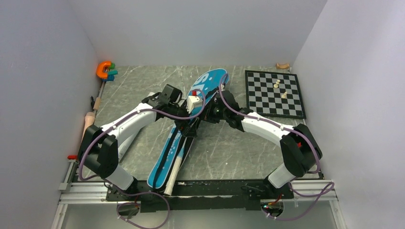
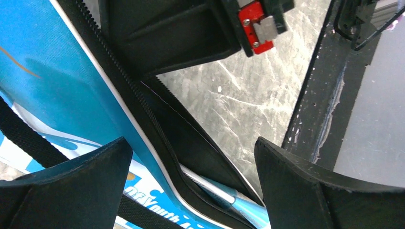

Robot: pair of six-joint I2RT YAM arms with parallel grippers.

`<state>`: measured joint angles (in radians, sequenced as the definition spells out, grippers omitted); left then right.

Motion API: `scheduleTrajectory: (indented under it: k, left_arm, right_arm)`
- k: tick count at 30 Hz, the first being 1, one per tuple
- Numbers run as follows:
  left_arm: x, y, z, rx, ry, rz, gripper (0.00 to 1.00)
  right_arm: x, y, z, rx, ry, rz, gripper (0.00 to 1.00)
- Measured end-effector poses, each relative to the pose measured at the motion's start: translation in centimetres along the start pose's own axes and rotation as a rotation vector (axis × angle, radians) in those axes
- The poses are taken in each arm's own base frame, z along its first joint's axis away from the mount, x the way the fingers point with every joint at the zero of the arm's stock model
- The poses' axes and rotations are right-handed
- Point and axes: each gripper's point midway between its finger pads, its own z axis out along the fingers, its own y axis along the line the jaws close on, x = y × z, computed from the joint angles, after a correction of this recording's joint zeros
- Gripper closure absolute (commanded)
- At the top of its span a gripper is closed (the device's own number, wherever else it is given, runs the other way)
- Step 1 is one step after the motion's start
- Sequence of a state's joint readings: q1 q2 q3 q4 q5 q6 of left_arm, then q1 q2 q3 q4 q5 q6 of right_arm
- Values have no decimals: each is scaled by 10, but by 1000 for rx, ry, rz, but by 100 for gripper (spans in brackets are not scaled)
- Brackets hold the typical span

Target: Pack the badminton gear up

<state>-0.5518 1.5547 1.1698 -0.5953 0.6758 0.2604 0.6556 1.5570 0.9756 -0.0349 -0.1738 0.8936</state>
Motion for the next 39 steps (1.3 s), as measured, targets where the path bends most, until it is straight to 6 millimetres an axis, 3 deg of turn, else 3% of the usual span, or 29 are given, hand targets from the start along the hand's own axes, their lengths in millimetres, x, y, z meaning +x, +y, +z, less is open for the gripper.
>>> scheduleTrajectory:
  k: [27,39]
  left_arm:
    - [8,10,28,-225,55,166,1]
    - [-17,3,19,-241,22,134,1]
  right_arm:
    - [0,9,-12,27,17,85,100]
    - [-6,23,-24,41,-15,75,100]
